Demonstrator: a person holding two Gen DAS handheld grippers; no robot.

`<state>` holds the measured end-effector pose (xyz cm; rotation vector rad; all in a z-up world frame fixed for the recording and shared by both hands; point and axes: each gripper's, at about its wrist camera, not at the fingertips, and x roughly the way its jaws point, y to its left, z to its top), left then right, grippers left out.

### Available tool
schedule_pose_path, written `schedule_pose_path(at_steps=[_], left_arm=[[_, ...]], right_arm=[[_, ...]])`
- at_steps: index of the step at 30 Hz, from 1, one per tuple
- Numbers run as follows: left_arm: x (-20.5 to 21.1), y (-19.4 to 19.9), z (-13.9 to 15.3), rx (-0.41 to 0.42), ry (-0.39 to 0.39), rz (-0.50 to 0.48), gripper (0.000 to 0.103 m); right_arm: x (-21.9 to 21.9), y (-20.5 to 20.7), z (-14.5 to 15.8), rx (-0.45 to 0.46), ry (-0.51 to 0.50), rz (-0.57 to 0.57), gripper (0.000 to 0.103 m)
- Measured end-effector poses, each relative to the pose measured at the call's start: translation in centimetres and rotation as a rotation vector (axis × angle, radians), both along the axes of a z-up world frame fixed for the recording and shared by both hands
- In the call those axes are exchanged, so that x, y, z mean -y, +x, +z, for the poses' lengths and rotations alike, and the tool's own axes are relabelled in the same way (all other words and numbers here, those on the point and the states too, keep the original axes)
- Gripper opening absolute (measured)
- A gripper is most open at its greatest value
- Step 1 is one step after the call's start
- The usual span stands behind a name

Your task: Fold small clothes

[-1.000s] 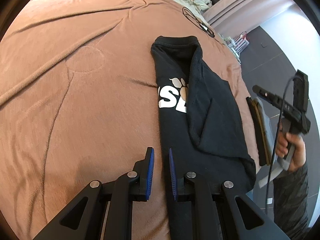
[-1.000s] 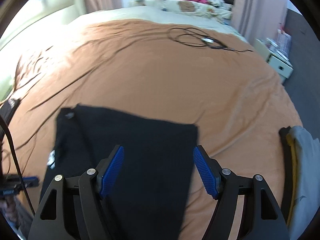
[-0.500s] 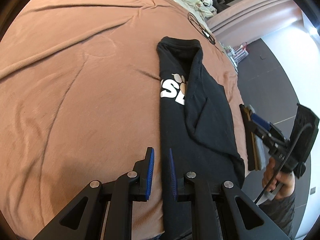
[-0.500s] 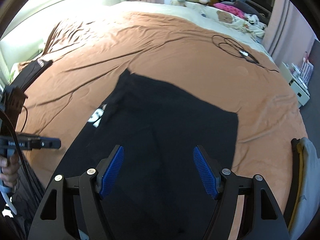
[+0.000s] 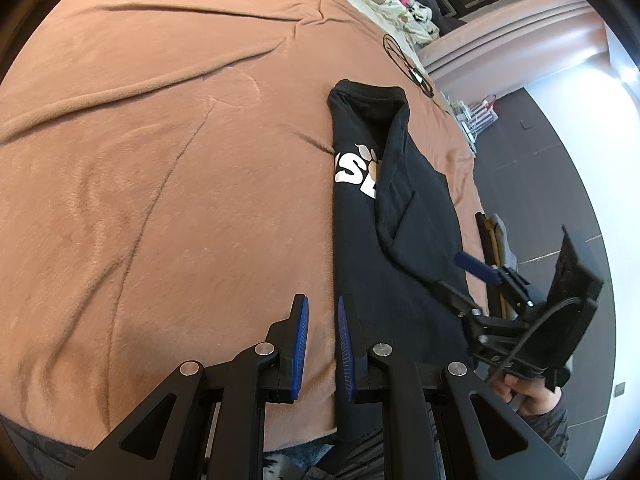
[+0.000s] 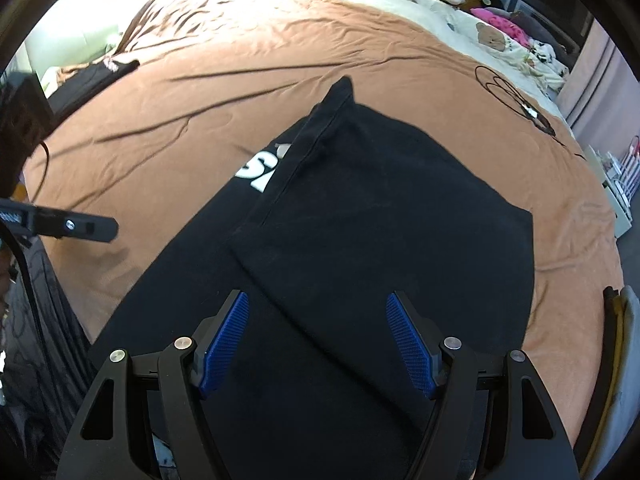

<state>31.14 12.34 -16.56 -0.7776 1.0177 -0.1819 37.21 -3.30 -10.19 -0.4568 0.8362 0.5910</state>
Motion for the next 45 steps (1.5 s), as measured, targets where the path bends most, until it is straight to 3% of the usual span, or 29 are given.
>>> schedule_pose_path(at_steps=[9,13,16,18,19,33,45], left_arm=[[-0.6,-0.4,-0.2,-0.008,0.01,0.016,0.016],[-0.3,-0.1,-0.3,-0.014,0.014,0.014,0.016],[0.0,0.2,-0.3,-0.015,0.017,0.007,0.016],[0.2,0.4,-0.3,-0.015,0.022,0.002,0.016],[0.2,0.5,-0.3,-0.015,0.024,0.0,0.016],[1.5,3.2,-0.1,-0.026,0.054,-0.035,0.016],[3.3,5.7,-0.8,-0.059,0.086,-0.077,0.016]], right_arm=[[-1.5,0.6,-2.1,-0.013,-0.04,-0.009,0.064],[-2.0,1.4,-2.3,-0.027,-0.013,-0.015,0.054],[-2.3,1.7,-2.3,-0.032,-0.006,-0.004,0.037],[-2.4,1.9,-1.9,-0.03,-0.007,-0.001,0.013],[-2.3,2.0,-1.7,-0.029,-0.007,-0.006,0.011],[5.0,4.5,4.1,-0.008,0.2,-0.109,0.008],[10.7,9.8,1.6,-0.134,0.36,-0.292,0.008]])
